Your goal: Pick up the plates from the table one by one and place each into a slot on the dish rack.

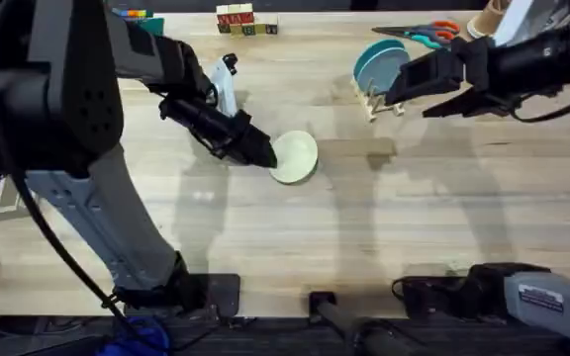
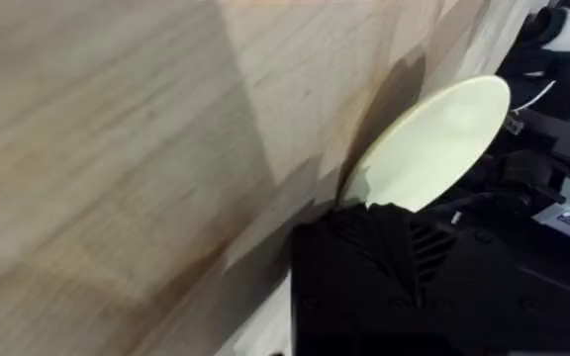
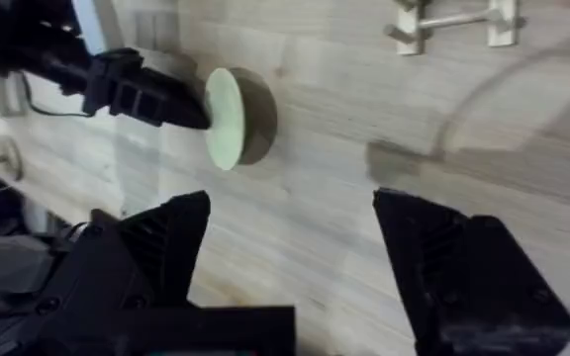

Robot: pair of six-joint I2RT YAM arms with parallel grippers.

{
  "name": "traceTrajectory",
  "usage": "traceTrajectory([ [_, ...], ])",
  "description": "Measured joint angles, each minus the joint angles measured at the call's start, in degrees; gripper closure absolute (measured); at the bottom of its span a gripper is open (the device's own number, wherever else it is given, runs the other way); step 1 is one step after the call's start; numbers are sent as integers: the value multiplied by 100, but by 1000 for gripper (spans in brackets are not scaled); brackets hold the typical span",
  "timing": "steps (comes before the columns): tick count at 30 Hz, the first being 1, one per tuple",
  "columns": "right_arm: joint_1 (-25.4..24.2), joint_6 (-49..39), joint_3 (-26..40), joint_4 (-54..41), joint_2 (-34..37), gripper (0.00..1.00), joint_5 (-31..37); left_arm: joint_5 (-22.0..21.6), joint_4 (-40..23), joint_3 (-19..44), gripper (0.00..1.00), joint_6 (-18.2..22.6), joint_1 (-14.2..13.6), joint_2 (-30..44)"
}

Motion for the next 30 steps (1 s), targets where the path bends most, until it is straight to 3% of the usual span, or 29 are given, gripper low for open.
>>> traceTrajectory([
  [7,31,33,-60,113,55,8,-339,4,17,0,958,-2,0,0],
  [12,215,225,-462,535,54,8,-425,9,20,0,958,-4,0,0],
  [19,636,911,-1259,1854,54,8,-770,11,21,-1,958,-4,0,0],
  [30,1475,1844,-2097,2944,54,8,-878,13,22,-1,958,-4,0,0],
])
